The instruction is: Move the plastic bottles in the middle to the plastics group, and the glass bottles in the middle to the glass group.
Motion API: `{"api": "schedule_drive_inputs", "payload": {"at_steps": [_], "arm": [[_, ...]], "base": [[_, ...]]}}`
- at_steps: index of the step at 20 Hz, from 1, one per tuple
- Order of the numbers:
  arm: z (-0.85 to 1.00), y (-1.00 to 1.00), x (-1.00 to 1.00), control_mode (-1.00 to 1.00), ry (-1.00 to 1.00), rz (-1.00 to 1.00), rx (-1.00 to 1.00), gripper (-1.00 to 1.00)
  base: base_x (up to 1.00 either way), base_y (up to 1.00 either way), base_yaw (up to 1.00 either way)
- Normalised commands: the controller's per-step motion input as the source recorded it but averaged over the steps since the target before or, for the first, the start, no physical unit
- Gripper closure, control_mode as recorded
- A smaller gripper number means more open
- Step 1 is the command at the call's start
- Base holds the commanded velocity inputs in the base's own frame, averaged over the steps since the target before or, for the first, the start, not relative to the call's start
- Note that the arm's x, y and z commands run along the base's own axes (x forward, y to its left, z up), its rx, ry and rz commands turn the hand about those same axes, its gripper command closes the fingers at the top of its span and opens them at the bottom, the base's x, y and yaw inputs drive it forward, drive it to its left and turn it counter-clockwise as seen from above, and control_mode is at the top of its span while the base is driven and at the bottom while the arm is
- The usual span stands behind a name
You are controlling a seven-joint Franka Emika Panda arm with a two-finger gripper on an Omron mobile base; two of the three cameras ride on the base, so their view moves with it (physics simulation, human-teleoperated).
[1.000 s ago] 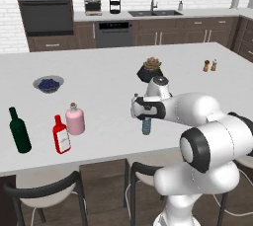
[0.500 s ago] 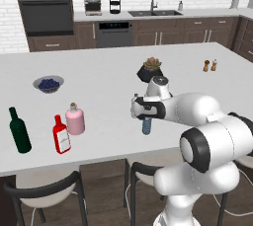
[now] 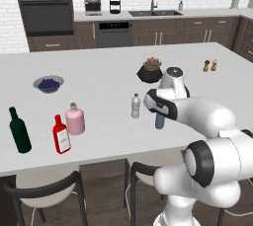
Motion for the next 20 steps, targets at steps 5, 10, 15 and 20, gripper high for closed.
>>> {"api": "schedule_drive_inputs", "payload": {"at_steps": [5,10,15,20], "arm": [[0.26,-0.82,0.0,-1.0,0.06,-0.18,-0.01,1.0],[0.01,-0.96,0.0,-1.0,0.04,-0.21,-0.01,1.0],[0.0,-1.0,0.0,-1.0,0.0,-0.23,0.0,1.0],[0.0,-1.0,0.0,-1.0,0.0,-0.24,0.0,1.0]], "base": [[0.0,0.0,0.0],[0.0,0.0,0.0],[0.0,0.0,0.0],[0.0,0.0,0.0]]}}
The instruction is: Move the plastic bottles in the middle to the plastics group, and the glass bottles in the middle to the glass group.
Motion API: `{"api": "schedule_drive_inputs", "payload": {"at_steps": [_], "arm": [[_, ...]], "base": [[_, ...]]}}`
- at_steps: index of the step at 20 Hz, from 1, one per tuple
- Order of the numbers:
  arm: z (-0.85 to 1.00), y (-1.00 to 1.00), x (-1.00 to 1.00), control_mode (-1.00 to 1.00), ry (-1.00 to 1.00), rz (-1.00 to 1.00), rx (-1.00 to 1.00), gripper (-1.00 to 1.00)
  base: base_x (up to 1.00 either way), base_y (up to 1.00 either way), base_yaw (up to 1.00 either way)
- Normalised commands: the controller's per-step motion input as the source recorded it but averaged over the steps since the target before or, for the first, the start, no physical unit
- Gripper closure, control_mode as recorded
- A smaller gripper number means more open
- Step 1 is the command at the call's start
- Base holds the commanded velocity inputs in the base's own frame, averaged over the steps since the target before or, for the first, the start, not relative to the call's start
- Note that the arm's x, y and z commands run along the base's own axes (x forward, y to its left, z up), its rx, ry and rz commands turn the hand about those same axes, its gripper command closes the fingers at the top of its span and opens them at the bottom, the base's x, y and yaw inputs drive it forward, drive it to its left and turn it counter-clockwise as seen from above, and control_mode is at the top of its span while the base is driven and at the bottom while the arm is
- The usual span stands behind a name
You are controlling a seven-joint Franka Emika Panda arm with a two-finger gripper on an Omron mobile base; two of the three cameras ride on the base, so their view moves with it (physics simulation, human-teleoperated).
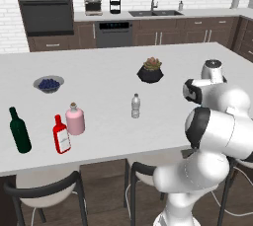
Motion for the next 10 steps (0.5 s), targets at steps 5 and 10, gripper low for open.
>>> {"api": "schedule_drive_inputs", "payload": {"at_steps": [5,10], "arm": [[0.0,-0.98,0.0,-1.0,0.0,-0.24,0.0,1.0],[0.0,-0.85,0.0,-1.0,0.0,-0.25,0.0,1.0]], "base": [[0.0,0.0,0.0],[0.0,0.0,0.0]]}}
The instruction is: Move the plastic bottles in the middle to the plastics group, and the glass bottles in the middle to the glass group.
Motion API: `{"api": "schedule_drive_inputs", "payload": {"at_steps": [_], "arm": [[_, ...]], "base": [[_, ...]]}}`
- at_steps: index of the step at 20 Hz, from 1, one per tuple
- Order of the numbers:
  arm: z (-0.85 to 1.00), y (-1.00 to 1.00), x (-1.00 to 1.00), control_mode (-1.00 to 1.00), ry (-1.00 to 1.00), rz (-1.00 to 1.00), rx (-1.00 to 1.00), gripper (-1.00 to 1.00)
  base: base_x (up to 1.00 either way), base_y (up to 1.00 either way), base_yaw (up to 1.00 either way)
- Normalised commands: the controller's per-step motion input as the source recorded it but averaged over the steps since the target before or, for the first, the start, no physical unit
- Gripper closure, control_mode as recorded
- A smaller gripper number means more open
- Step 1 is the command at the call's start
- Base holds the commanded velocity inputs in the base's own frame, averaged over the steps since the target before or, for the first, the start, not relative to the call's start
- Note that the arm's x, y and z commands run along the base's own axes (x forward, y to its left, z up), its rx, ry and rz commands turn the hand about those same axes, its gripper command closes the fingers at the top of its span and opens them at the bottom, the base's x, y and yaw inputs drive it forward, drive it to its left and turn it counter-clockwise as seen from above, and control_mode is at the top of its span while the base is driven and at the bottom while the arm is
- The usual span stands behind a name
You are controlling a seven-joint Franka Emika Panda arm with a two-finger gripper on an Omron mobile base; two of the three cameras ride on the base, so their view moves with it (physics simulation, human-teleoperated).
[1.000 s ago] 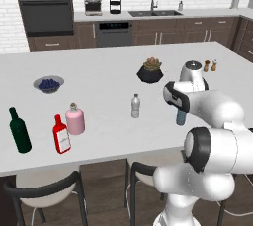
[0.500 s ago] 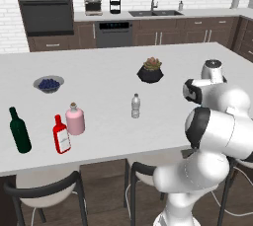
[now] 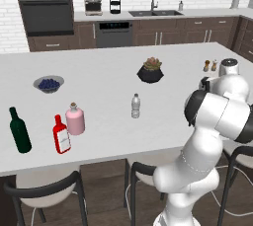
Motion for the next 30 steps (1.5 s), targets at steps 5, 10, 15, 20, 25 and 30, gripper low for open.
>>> {"api": "schedule_drive_inputs", "payload": {"at_steps": [5,10,15,20,25,30], "arm": [[0.09,-0.64,0.0,-1.0,0.0,-0.25,-0.02,1.0],[0.05,-0.43,-0.18,-1.0,0.01,-0.21,-0.07,1.0],[0.01,-0.26,-0.04,-1.0,0.0,-0.18,-0.11,1.0],[-0.2,-0.2,-0.04,-1.0,-0.11,-0.05,-0.01,1.0],[0.13,-0.48,0.0,-1.0,-0.12,-0.04,0.03,1.0],[0.4,-0.48,0.05,-1.0,-0.03,-0.04,0.03,1.0]], "base": [[0.0,0.0,0.0],[0.0,0.0,0.0],[0.0,0.0,0.0],[0.0,0.0,0.0],[0.0,0.0,0.0],[0.0,0.0,0.0]]}}
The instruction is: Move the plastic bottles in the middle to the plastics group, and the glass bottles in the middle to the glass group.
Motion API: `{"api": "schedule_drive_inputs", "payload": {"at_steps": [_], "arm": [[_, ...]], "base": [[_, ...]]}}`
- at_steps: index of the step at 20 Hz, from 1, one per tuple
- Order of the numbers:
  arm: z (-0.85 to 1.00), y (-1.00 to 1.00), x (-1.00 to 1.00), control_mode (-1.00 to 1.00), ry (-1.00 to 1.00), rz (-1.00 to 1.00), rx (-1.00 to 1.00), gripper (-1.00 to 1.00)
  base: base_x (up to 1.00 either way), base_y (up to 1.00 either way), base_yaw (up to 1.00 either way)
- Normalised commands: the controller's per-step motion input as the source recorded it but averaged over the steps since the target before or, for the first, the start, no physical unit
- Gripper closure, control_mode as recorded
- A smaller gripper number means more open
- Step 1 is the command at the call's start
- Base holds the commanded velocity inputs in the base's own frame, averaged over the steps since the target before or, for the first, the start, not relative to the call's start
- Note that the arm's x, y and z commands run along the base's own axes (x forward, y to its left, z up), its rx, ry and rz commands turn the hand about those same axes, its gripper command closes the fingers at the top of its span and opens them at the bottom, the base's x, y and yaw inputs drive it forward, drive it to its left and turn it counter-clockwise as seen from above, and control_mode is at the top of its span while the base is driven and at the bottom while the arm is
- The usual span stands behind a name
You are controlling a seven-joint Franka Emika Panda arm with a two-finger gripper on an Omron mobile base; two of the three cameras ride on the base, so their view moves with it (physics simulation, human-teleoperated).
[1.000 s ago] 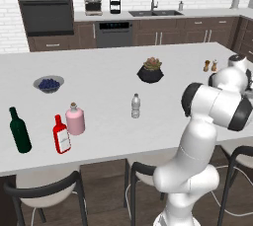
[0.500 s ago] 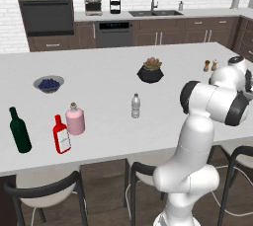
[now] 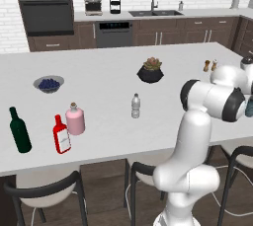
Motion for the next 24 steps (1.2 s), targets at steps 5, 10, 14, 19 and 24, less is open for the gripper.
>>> {"api": "schedule_drive_inputs", "payload": {"at_steps": [5,10,14,19,24], "arm": [[0.34,-0.39,0.25,-1.0,0.0,-0.01,0.0,1.0],[0.02,-0.02,0.39,-1.0,0.0,0.0,0.0,1.0],[-0.21,0.0,0.24,-1.0,0.0,0.0,0.0,1.0],[-0.11,-0.07,0.09,-1.0,0.0,-0.02,0.0,1.0],[-0.1,-0.31,0.0,-1.0,-0.01,-0.04,0.0,1.0]], "base": [[0.0,0.0,0.0],[0.0,0.0,0.0],[0.0,0.0,0.0],[0.0,0.0,0.0],[0.0,0.0,0.0]]}}
